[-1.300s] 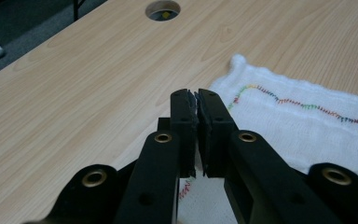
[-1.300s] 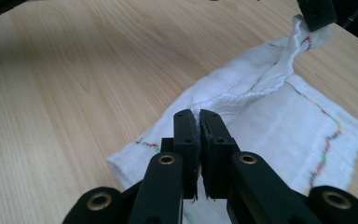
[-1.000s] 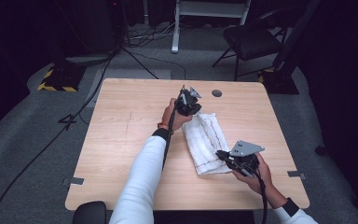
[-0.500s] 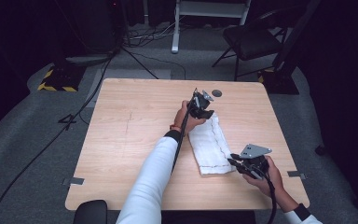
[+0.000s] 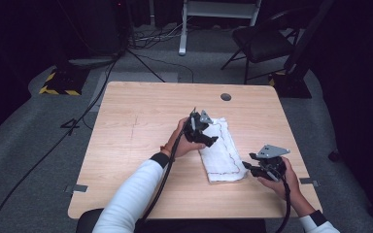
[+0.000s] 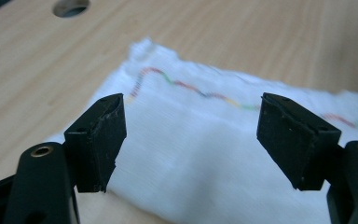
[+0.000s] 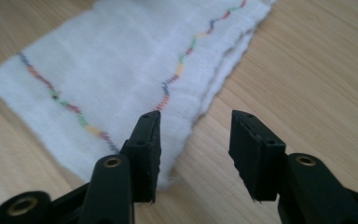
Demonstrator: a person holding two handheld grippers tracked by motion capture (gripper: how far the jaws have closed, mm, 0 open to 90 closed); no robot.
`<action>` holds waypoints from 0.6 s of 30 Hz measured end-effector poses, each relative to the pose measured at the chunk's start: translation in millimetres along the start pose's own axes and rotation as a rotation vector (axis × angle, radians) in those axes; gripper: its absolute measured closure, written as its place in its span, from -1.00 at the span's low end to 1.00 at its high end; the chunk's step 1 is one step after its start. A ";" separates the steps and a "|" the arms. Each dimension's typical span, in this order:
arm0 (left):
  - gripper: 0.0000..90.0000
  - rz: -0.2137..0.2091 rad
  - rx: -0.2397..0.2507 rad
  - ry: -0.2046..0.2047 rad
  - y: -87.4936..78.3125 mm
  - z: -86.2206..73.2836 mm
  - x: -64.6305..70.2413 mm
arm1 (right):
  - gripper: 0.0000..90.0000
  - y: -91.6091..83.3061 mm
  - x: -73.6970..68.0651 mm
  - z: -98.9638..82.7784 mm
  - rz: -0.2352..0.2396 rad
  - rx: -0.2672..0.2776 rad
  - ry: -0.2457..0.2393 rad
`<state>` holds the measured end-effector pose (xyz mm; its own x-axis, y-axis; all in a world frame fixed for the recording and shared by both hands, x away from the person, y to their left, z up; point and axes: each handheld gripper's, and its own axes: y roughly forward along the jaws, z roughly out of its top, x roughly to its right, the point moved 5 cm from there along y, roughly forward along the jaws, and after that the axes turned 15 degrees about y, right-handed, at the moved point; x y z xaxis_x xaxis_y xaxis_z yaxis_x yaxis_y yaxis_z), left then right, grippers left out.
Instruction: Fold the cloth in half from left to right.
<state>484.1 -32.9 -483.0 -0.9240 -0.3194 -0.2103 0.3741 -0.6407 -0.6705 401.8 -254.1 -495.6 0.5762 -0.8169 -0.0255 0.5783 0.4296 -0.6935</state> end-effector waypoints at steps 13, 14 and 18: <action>-0.40 -0.131 -0.086 0.151 9.0 -27.6 63.5 | 0.26 18.1 -0.7 -16.8 0.070 -0.104 -0.021; -0.40 -0.131 -0.089 0.151 9.0 -29.4 64.1 | 0.27 18.2 -1.0 -17.3 0.080 -0.104 -0.014; -0.39 -0.116 -0.100 0.171 7.0 -35.1 68.3 | 0.29 17.3 -5.9 -19.4 0.113 -0.115 -0.008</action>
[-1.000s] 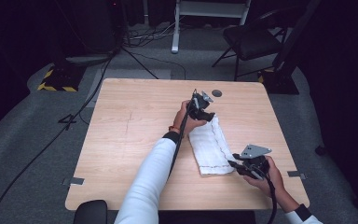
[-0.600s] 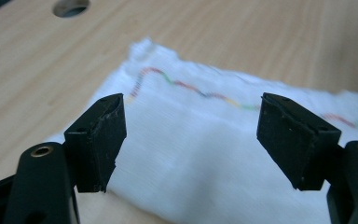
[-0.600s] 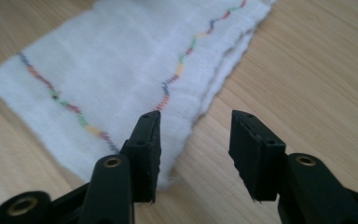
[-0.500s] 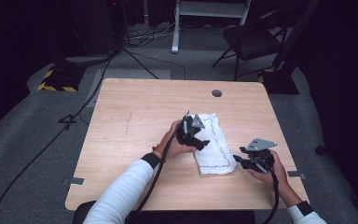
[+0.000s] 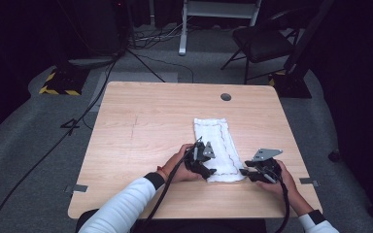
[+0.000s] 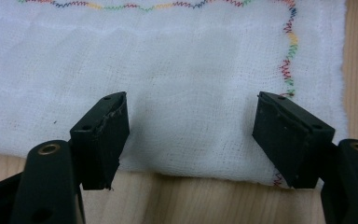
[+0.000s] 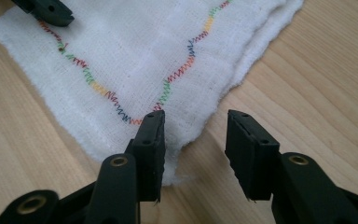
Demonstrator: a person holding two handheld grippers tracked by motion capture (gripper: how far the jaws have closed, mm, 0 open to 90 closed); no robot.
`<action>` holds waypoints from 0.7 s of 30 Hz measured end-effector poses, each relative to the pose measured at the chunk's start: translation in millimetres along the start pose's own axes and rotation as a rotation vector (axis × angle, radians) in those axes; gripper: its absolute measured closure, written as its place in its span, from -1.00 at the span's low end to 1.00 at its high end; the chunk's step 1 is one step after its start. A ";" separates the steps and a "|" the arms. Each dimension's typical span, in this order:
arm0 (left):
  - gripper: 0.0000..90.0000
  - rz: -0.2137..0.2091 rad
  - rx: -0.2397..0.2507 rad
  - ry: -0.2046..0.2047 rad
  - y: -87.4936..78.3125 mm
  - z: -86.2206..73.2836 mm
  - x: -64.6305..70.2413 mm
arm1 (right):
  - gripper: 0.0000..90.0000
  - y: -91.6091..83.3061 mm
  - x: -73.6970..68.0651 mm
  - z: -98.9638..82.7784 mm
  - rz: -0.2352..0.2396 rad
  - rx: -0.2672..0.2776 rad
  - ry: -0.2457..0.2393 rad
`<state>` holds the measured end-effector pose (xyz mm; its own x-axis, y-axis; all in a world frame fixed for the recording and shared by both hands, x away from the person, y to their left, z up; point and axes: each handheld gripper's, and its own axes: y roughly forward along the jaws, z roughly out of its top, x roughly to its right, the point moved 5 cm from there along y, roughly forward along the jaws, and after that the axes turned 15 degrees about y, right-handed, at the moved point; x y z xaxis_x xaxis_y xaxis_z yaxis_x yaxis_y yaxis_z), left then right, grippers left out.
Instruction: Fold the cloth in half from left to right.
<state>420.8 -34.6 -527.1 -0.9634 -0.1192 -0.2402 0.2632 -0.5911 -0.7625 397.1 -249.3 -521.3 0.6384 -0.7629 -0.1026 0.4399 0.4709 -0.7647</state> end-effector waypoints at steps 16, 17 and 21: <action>-0.39 0.014 0.019 -0.027 -35.2 -34.5 35.1 | 0.16 2.4 -51.6 -7.1 0.079 -0.023 -0.058; -0.39 0.016 0.020 -0.034 -37.7 -36.3 37.7 | 0.11 2.6 -54.4 -7.4 0.084 -0.024 -0.057; -0.46 0.013 0.042 -0.067 -50.2 -41.0 40.7 | 0.00 -0.1 -57.5 -4.5 0.098 -0.010 -0.066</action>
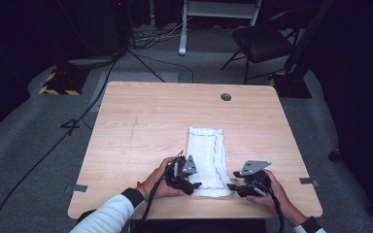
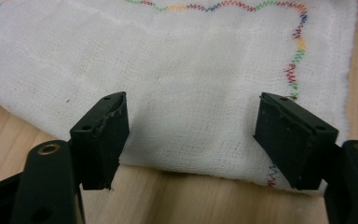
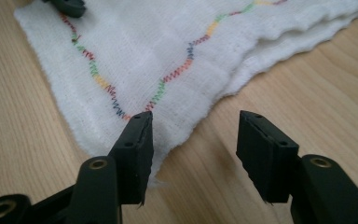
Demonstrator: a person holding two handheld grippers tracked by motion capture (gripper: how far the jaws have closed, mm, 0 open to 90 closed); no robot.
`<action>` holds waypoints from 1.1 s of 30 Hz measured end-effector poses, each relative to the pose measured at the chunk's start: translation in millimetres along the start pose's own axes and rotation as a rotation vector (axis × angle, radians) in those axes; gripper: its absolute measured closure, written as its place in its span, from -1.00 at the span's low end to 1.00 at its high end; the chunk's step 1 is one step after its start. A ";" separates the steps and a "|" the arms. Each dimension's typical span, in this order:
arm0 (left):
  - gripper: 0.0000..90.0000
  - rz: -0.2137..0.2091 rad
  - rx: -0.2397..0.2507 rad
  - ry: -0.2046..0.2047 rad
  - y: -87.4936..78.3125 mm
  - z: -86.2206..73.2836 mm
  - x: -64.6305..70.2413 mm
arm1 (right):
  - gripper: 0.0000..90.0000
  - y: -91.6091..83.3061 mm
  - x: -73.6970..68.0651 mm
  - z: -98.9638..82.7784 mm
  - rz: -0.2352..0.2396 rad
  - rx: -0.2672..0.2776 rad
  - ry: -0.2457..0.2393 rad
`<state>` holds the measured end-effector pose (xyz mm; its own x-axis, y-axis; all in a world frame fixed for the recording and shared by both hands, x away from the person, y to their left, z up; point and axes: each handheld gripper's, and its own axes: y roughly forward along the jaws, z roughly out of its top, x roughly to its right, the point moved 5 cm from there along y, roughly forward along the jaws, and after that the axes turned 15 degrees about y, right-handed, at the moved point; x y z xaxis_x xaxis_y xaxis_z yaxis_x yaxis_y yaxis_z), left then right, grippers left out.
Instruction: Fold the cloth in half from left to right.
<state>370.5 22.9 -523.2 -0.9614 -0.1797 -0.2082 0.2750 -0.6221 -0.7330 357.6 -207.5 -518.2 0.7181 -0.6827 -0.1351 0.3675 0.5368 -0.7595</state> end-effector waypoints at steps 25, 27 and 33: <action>-0.49 0.233 -0.033 -0.208 25.7 8.3 -143.0 | -0.03 61.3 90.5 121.3 -0.116 0.117 0.130; -0.44 0.250 -0.022 -0.233 31.1 9.2 -148.6 | -0.01 70.5 95.5 125.2 -0.138 0.111 0.129; -0.46 0.228 -0.060 -0.260 47.5 6.6 -158.4 | 0.04 86.2 108.5 125.3 -0.160 0.075 0.179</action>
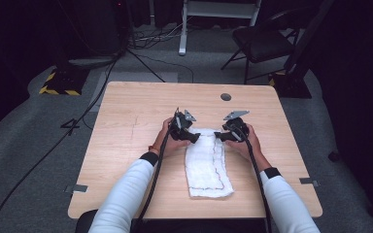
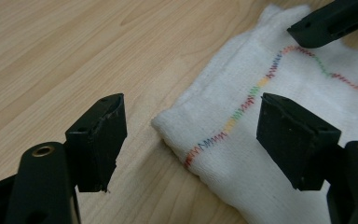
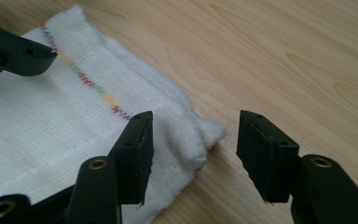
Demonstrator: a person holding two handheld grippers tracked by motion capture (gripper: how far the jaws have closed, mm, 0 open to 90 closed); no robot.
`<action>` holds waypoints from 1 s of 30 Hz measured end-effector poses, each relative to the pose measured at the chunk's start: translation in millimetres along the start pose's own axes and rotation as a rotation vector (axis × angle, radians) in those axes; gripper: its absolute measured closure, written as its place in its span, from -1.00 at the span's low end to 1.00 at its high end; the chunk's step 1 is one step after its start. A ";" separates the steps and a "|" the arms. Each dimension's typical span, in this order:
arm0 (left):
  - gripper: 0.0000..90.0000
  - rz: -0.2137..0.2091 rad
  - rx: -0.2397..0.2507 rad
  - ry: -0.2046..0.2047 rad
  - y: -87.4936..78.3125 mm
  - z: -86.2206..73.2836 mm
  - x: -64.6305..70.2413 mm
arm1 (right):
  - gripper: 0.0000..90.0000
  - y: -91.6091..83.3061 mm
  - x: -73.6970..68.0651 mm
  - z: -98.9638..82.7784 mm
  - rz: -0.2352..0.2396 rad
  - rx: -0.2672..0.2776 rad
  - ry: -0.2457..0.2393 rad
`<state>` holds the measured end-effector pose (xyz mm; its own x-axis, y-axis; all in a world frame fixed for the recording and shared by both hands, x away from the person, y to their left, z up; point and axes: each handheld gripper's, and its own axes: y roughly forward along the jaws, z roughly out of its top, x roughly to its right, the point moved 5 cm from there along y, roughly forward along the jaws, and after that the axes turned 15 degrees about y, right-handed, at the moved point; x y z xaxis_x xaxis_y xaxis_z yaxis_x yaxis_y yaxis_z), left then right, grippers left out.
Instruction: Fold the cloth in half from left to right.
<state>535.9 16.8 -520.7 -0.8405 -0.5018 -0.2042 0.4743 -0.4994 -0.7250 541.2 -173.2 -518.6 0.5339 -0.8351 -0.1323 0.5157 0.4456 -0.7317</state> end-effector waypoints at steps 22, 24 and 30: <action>0.70 -0.184 -0.019 0.064 14.9 7.7 -7.7 | 0.88 10.6 -4.0 4.7 0.080 -0.041 -0.026; 0.72 -0.162 -0.011 0.057 15.9 9.6 -9.8 | 0.89 9.7 -3.0 6.6 0.062 -0.021 -0.024; 0.74 -0.122 0.055 0.039 4.4 21.2 -17.5 | 0.90 -3.4 -4.7 16.4 0.009 0.050 -0.052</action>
<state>558.2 8.4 -506.4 -0.9018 -0.4079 -0.1426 0.3806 -0.5935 -0.7092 548.0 -165.5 -504.5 0.5723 -0.8136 -0.1030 0.5430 0.4700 -0.6959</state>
